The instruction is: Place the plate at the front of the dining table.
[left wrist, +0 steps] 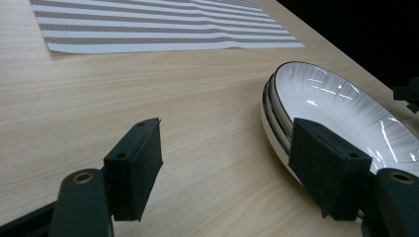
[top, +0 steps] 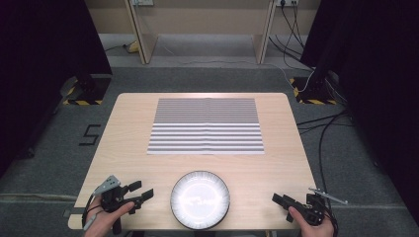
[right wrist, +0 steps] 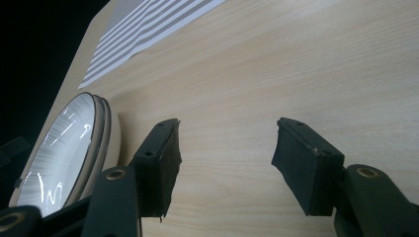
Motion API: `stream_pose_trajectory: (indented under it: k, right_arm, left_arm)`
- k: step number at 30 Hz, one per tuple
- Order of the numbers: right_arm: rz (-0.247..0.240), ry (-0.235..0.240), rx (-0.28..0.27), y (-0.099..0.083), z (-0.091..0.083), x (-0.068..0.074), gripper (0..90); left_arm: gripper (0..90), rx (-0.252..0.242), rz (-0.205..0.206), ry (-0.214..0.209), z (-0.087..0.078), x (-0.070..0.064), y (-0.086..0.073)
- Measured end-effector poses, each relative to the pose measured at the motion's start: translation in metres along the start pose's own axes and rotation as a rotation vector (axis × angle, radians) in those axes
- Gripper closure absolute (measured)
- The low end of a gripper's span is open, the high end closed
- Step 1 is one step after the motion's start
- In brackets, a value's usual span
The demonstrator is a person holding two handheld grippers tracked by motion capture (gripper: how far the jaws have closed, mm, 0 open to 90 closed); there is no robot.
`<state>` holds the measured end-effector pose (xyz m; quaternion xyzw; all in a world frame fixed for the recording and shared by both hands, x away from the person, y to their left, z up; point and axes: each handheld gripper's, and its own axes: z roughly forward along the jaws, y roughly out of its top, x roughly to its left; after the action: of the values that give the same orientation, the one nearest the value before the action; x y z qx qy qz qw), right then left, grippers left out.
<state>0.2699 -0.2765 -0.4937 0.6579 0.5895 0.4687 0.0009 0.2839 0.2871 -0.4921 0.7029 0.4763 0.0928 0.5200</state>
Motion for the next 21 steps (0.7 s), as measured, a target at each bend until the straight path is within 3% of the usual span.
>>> stream_pose_trajectory:
  k: [9,21]
  right_arm:
    - [-0.038,0.046,0.052,0.003,0.01,0.025,46.7]
    - [-0.105,0.092,0.158,0.01,0.044,0.062,53.9]
  left_arm:
    - [34.1,0.034,0.034,-0.028,0.008,-0.015,0.004]
    - [41.3,0.063,0.05,-0.07,0.018,-0.028,0.006]
